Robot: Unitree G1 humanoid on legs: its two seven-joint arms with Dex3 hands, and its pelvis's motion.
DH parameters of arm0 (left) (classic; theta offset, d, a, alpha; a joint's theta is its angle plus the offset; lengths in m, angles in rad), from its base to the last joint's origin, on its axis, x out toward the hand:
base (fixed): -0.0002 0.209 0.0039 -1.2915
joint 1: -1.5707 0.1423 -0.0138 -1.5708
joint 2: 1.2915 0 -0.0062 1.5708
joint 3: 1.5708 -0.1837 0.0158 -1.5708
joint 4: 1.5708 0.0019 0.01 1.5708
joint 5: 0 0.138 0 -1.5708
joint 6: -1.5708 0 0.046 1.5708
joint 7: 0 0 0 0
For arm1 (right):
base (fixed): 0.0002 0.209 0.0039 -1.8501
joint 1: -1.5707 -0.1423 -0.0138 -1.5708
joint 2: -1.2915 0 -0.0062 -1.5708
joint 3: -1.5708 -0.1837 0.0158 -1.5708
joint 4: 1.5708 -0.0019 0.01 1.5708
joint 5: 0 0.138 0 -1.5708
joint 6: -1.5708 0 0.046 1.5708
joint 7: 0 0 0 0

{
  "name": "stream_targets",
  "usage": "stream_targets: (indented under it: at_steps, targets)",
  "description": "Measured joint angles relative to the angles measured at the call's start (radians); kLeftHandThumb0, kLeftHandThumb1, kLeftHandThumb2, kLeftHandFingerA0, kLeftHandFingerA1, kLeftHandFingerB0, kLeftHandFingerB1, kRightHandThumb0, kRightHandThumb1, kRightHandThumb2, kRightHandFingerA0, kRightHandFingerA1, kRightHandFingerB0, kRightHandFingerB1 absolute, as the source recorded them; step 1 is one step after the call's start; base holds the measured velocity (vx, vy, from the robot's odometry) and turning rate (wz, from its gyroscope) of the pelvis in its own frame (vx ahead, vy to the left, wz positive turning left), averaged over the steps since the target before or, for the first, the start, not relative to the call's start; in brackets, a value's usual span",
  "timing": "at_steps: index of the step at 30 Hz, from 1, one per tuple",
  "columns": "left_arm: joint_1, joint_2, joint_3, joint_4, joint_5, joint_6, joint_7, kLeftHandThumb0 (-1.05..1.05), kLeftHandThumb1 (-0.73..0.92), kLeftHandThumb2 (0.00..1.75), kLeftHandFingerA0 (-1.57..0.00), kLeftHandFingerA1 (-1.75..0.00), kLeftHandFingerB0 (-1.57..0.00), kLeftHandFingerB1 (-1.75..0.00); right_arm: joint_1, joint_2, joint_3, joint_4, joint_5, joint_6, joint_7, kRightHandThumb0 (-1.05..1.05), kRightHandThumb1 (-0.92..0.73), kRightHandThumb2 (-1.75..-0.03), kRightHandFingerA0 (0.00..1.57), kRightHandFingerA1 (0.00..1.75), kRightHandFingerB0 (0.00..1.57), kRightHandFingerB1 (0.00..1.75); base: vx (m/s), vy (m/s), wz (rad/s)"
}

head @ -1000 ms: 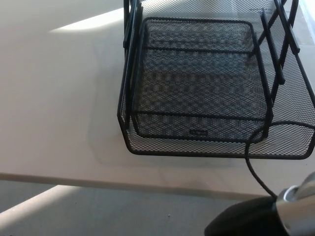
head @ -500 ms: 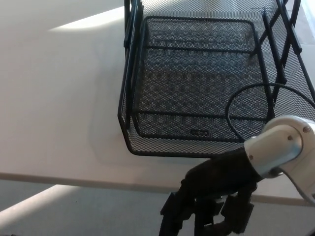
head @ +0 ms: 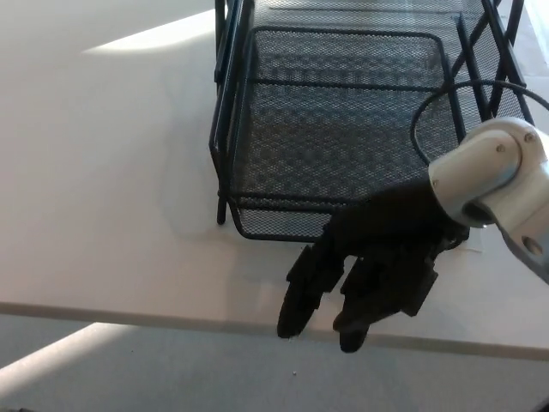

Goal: A balck drawer is kept on the middle of the table and the robot uses its right hand to push it back away from the robot

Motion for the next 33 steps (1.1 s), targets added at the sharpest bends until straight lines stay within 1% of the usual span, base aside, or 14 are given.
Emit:
stream_targets:
  at_steps: [6, 8, 10, 11, 15, 16, 24, 25, 26, 27, 30, 31, 32, 33]
  targets:
    - [0.0, 0.0, 0.0, -0.001, 0.0, 0.0, 0.0, -0.55, 0.72, 0.63, -0.49, -0.39, -0.33, -0.33, -0.051, 0.034, -0.007, 0.19, -0.01, -0.036, -0.009, -0.48, -0.74, -0.62, 0.55, 0.44, 0.38, 0.36, 0.0, 0.0, 0.0]
    - [0.0, 0.0, 0.0, -0.001, -0.001, 0.0, 0.0, -0.54, 0.75, 0.63, -0.51, -0.39, -0.34, -0.33, -0.08, 0.048, -0.011, 0.275, -0.015, -0.056, -0.011, -0.48, -0.74, -0.62, 0.59, 0.43, 0.42, 0.37, 0.0, 0.0, 0.0]
    - [0.0, 0.0, 0.0, -0.002, -0.001, 0.0, 0.0, -0.56, 0.72, 0.63, -0.49, -0.39, -0.33, -0.33, -0.103, 0.061, -0.018, 0.338, -0.021, -0.069, -0.017, -0.49, -0.73, -0.62, 0.61, 0.43, 0.43, 0.37, 0.0, 0.0, 0.0]
    - [0.0, 0.0, 0.0, -0.003, -0.001, 0.0, 0.0, -0.54, 0.75, 0.63, -0.51, -0.39, -0.35, -0.33, -0.12, 0.069, -0.025, 0.381, -0.026, -0.078, -0.022, -0.54, -0.6, -0.88, 0.55, 0.55, 0.39, 0.49, 0.0, 0.0, 0.0]
    - [0.0, 0.0, 0.0, -0.003, -0.001, -0.001, 0.0, -0.55, 0.75, 0.63, -0.52, -0.39, -0.36, -0.33, -0.158, 0.083, -0.038, 0.49, -0.035, -0.105, -0.035, -0.52, -0.59, -0.86, 0.56, 0.56, 0.4, 0.49, 0.0, 0.0, 0.0]
    - [0.0, 0.0, 0.0, -0.002, -0.001, -0.001, 0.0, -0.54, 0.75, 0.63, -0.51, -0.39, -0.35, -0.33, -0.174, 0.091, -0.043, 0.537, -0.037, -0.117, -0.041, -0.45, -0.71, -0.62, 0.62, 0.44, 0.44, 0.37, 0.0, 0.0, 0.0]
    - [0.001, 0.0, 0.001, -0.002, -0.001, -0.003, 0.0, -0.54, 0.74, 0.63, -0.51, -0.39, -0.36, -0.33, -0.232, 0.155, -0.074, 0.787, -0.039, -0.208, -0.043, -0.45, -0.72, -0.62, 0.61, 0.44, 0.43, 0.37, 0.0, 0.0, 0.0]
    - [0.002, 0.0, 0.002, -0.002, -0.001, -0.004, 0.0, -0.53, 0.75, 0.63, -0.51, -0.39, -0.35, -0.33, -0.236, 0.158, -0.078, 0.812, -0.04, -0.222, -0.043, -0.51, -0.59, -0.86, 0.56, 0.55, 0.41, 0.5, 0.0, 0.0, 0.0]
    - [0.002, 0.0, 0.002, -0.001, -0.001, -0.005, -0.001, -0.53, 0.75, 0.63, -0.51, -0.39, -0.35, -0.33, -0.24, 0.161, -0.083, 0.832, -0.042, -0.235, -0.043, -0.51, -0.59, -0.86, 0.56, 0.55, 0.41, 0.5, 0.0, 0.0, 0.0]
    - [0.003, 0.0, 0.002, -0.001, -0.001, -0.005, -0.001, -0.53, 0.75, 0.63, -0.51, -0.39, -0.35, -0.33, -0.243, 0.164, -0.09, 0.853, -0.046, -0.257, -0.044, -0.46, -0.72, -0.62, 0.65, 0.44, 0.47, 0.37, 0.0, 0.0, 0.0]
    - [0.005, 0.0, 0.002, -0.001, -0.001, -0.005, -0.002, -0.55, 0.71, 0.62, -0.5, -0.4, -0.34, -0.33, -0.243, 0.164, -0.103, 0.861, -0.058, -0.292, -0.046, -0.47, -0.75, -0.63, 0.63, 0.43, 0.45, 0.37, 0.0, 0.0, 0.0]
    - [0.006, 0.0, 0.003, -0.001, -0.001, -0.005, -0.004, -0.55, 0.71, 0.63, -0.5, -0.4, -0.33, -0.33, -0.238, 0.162, -0.105, 0.843, -0.065, -0.3, -0.046, -0.53, -0.62, -0.88, 0.55, 0.55, 0.39, 0.49, 0.0, 0.0, 0.0]
    - [0.007, 0.0, 0.003, -0.001, -0.001, -0.005, -0.006, -0.56, 0.71, 0.63, -0.5, -0.4, -0.33, -0.33, -0.222, 0.154, -0.105, 0.804, -0.071, -0.307, -0.046, -0.49, -0.75, -0.62, 0.61, 0.42, 0.42, 0.36, 0.0, 0.0, 0.0]
    - [0.007, 0.0, 0.003, -0.001, -0.001, -0.005, -0.007, -0.56, 0.71, 0.63, -0.5, -0.4, -0.33, -0.33, -0.212, 0.148, -0.105, 0.776, -0.074, -0.311, -0.045, -0.49, -0.75, -0.62, 0.61, 0.42, 0.42, 0.36, 0.0, 0.0, 0.0]
